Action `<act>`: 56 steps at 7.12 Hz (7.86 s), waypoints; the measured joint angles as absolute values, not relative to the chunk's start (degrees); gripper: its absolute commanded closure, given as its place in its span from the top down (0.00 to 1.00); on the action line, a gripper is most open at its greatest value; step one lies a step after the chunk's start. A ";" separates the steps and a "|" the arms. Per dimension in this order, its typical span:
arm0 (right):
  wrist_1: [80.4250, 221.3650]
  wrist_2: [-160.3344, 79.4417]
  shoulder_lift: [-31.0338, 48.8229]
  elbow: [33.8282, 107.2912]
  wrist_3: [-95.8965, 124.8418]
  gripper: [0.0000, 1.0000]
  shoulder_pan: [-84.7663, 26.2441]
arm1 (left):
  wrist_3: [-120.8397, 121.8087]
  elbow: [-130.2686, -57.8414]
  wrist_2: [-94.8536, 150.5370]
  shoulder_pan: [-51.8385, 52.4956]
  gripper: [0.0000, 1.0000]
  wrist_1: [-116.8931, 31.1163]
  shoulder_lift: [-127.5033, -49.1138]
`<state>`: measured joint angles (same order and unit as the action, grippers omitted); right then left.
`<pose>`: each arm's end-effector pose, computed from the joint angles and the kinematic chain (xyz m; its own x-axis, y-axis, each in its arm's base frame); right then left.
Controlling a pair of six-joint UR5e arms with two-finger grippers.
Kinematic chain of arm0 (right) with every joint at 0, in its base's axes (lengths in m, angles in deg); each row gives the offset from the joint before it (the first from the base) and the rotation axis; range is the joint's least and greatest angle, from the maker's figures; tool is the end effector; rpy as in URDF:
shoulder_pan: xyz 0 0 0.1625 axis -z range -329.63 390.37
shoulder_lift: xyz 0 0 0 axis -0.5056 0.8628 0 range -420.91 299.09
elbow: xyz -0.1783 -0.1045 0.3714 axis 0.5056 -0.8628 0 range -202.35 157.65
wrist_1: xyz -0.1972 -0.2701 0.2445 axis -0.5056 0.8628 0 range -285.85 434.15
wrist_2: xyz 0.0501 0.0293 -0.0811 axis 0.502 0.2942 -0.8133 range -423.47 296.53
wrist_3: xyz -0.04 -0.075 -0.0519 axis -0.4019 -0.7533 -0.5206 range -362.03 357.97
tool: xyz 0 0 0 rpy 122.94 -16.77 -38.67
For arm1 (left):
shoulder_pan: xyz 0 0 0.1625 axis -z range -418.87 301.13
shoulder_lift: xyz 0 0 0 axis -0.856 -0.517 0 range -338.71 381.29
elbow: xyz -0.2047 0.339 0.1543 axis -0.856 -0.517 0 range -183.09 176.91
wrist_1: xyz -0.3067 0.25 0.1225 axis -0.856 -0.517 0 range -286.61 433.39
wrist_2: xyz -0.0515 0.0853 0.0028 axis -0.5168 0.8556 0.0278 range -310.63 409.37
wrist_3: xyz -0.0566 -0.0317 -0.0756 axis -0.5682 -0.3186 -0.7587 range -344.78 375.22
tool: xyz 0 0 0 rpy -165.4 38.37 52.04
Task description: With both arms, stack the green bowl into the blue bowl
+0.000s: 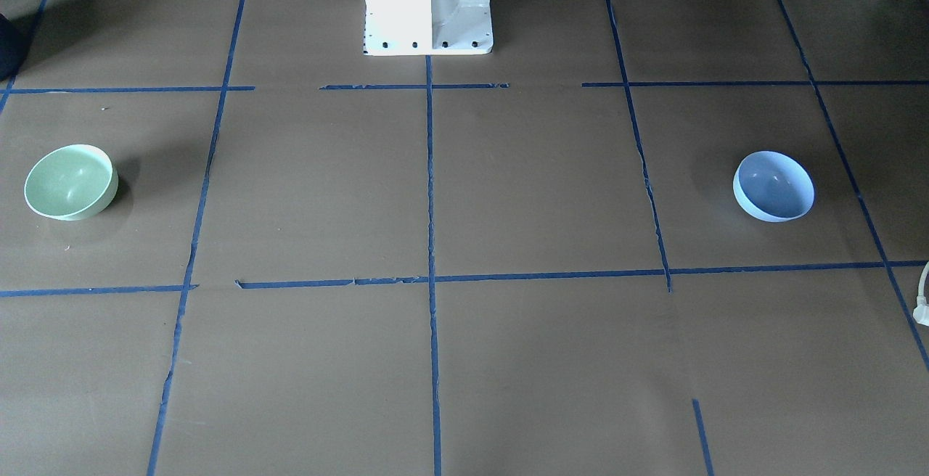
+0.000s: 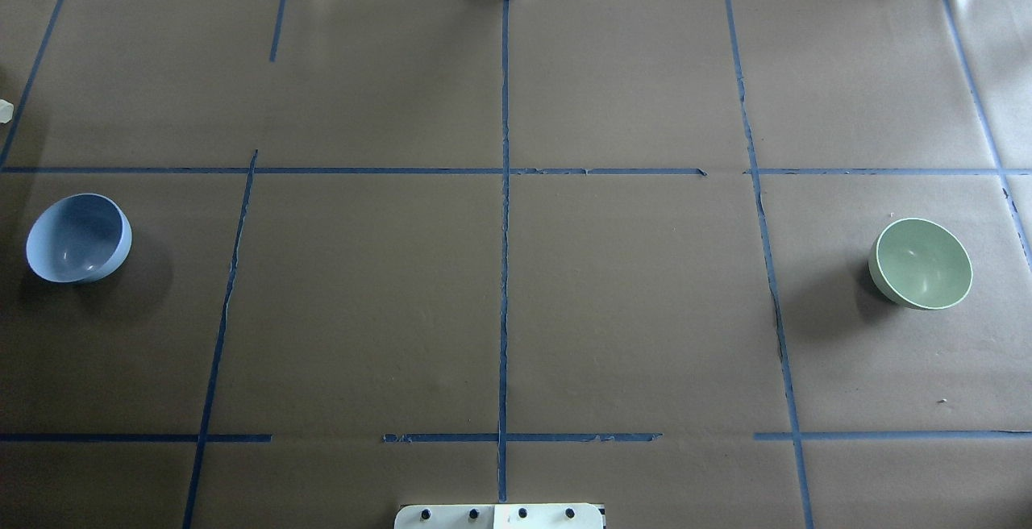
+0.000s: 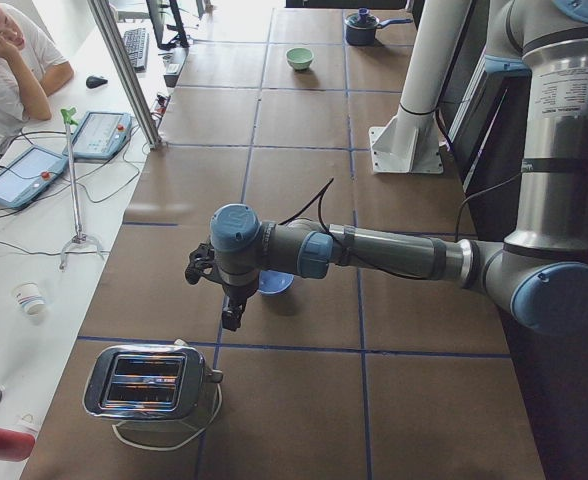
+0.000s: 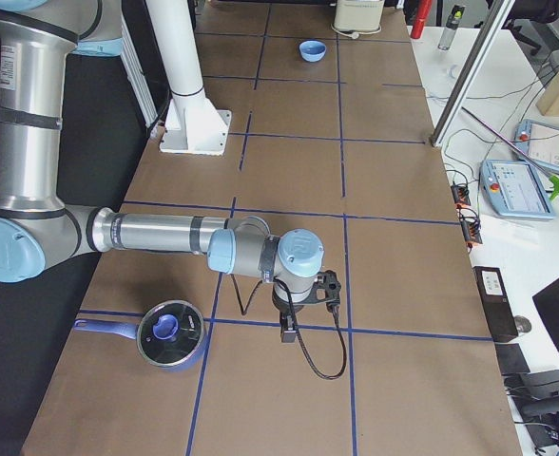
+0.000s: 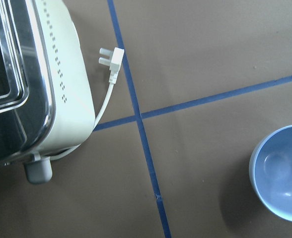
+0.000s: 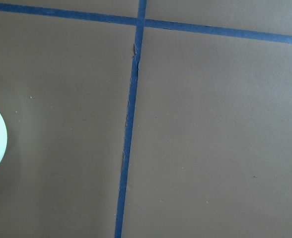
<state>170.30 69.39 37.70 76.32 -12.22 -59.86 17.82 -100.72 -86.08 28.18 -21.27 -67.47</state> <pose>0.0673 -0.4198 0.6655 0.7219 -0.1019 0.6844 0.1257 0.9920 0.0151 -0.0368 -0.4943 0.5932 0.6905 0.2169 -0.6901 -0.0820 0.9713 0.2233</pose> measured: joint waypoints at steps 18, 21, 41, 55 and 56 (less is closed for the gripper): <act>170.39 69.41 37.87 76.17 -12.23 1.00 -59.54 | -61.74 -97.91 -77.14 -5.50 0.00 -49.01 -83.33; 170.39 69.42 37.78 76.18 -12.09 1.00 -59.54 | -76.11 -97.03 -62.66 -23.34 0.00 -36.41 -101.19; 160.51 76.07 37.87 87.03 12.31 0.99 -50.00 | 26.25 -94.81 -87.59 31.54 1.00 -15.40 -68.68; 108.72 67.25 36.98 71.41 57.00 0.00 -27.96 | 28.31 -92.07 -90.63 36.93 1.00 -15.94 -67.41; 109.37 67.96 32.71 71.99 62.60 0.00 -27.34 | 28.31 -92.06 -90.66 36.93 1.00 -15.98 -67.28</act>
